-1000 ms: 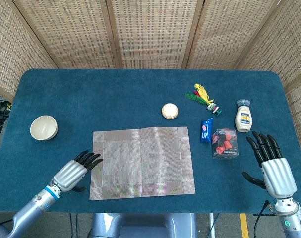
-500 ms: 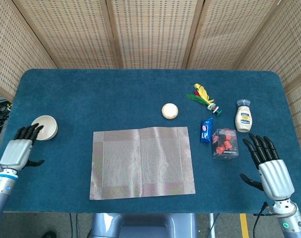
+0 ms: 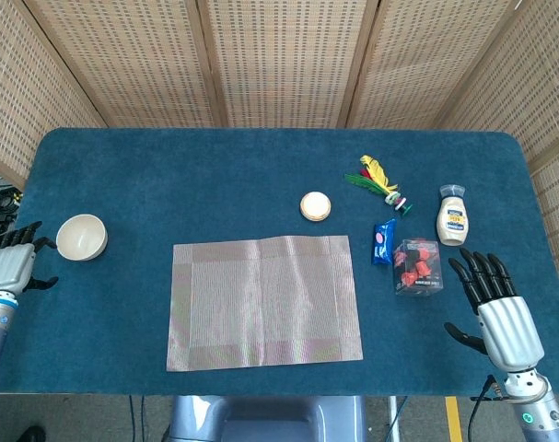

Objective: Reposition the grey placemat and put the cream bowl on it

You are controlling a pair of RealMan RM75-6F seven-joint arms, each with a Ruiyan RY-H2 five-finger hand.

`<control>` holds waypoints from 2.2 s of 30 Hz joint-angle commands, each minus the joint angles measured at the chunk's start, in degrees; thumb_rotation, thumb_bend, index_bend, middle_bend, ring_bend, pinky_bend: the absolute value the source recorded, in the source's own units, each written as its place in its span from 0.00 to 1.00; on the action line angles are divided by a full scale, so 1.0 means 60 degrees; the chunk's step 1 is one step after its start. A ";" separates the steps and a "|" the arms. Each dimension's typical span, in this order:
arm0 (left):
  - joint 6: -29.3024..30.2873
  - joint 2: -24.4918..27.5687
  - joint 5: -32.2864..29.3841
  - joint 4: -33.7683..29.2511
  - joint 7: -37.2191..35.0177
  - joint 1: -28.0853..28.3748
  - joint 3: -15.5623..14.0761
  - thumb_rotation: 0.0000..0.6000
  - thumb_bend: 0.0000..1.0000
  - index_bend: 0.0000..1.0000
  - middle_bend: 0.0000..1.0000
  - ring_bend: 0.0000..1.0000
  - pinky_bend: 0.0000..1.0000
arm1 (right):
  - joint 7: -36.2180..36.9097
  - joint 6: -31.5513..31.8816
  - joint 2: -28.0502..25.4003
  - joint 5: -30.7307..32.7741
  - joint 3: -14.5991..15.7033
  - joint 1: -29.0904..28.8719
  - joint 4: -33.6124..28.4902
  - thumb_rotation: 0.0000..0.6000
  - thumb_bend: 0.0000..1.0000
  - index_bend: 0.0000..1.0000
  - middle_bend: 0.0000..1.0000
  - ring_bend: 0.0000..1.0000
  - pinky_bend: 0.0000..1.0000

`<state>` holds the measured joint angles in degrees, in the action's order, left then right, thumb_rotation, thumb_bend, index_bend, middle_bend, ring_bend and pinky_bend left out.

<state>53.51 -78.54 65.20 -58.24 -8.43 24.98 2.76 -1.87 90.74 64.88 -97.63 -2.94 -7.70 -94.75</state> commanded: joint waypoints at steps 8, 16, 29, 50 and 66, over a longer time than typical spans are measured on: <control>-0.0940 -0.1082 0.0102 0.1481 -0.0069 0.0440 0.0381 1.00 0.40 0.43 0.00 0.00 0.00 | -0.0004 -0.0054 0.0007 0.0115 -0.0048 -0.0012 0.0036 1.00 0.00 0.01 0.00 0.00 0.00; -0.1394 -0.1382 -0.0134 0.1719 0.0583 0.0681 0.0580 1.00 0.47 0.60 0.00 0.00 0.00 | -0.0029 0.0029 0.0060 0.0076 -0.0082 -0.0007 0.0120 1.00 0.00 0.01 0.00 0.00 0.00; 0.0593 -0.0251 0.0923 -0.1213 0.0931 0.0579 0.0957 1.00 0.48 0.67 0.00 0.00 0.00 | 0.0241 0.0182 -0.0022 0.0066 -0.0126 0.0033 0.0130 1.00 0.00 0.02 0.00 0.00 0.00; -0.0330 -0.1766 0.1974 -0.6007 0.5648 0.2654 0.0683 1.00 0.48 0.68 0.00 0.00 0.00 | 0.0845 0.0275 -0.0246 0.0303 -0.0257 0.0078 0.0171 1.00 0.00 0.02 0.00 0.00 0.00; -0.0336 -0.2663 0.0889 -0.5522 0.6503 0.3087 0.0659 1.00 0.00 0.00 0.00 0.00 0.00 | 0.1239 0.0267 -0.0361 0.0528 -0.0365 0.0091 0.0284 1.00 0.00 0.02 0.00 0.00 0.00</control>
<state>50.28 -95.59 69.56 -90.20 31.88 43.99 6.42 5.57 92.34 62.71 -94.46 -5.12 -7.16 -93.04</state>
